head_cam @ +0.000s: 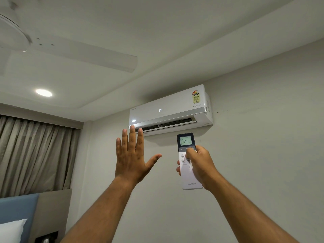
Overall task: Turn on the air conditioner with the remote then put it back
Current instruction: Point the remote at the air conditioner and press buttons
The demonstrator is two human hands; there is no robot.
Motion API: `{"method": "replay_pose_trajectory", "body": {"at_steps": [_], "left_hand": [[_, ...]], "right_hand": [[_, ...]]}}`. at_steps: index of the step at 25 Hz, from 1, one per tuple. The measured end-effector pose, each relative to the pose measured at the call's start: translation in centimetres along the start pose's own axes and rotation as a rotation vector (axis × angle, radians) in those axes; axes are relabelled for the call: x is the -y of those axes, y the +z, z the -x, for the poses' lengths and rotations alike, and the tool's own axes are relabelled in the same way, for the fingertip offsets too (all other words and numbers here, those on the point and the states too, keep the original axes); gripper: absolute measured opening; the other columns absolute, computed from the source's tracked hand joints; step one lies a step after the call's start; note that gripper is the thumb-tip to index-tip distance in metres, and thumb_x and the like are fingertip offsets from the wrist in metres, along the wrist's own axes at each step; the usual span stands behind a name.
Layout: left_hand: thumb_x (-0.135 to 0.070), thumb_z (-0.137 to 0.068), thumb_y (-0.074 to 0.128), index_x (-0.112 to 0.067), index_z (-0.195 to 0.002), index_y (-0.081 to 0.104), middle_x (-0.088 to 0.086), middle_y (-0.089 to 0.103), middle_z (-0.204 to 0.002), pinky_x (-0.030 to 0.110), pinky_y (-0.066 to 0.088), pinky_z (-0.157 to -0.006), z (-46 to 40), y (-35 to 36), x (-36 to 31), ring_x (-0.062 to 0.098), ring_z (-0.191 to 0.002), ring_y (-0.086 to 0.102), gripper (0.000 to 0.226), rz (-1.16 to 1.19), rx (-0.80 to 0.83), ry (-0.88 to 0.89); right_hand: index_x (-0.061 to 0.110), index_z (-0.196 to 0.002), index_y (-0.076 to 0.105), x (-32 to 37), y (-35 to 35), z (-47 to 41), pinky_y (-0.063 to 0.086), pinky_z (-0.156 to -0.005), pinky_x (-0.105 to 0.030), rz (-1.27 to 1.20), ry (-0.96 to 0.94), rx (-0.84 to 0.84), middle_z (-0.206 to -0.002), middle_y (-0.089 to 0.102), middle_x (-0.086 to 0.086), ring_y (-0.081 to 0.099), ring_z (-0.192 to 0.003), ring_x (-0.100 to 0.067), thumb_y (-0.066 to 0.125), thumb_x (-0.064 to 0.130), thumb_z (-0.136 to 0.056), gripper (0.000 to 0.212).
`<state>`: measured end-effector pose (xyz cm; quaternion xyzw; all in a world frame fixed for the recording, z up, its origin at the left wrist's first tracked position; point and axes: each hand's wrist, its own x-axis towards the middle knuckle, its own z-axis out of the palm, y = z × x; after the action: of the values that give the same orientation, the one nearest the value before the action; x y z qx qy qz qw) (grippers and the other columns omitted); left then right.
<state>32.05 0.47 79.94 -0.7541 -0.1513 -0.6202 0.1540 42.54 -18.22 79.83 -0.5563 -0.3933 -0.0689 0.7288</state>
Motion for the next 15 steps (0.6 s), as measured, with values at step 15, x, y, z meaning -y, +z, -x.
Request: {"method": "replay_pose_trajectory", "body": {"at_steps": [15], "left_hand": [[-0.081,-0.078,0.016,-0.010,-0.150,0.000,0.017,0.000,-0.160,0.048,0.004,-0.118,0.17,0.25,0.05,0.034,-0.147,-0.004,0.102,-0.005,-0.003,0.044]], "right_hand": [[0.017,-0.094,0.056,-0.32,0.29,0.10,0.057,-0.046,-0.031,-0.036,0.003,0.001,-0.081,0.070,-0.018,0.069,-0.048,-0.023,0.054,0.015,-0.092,0.004]]}}
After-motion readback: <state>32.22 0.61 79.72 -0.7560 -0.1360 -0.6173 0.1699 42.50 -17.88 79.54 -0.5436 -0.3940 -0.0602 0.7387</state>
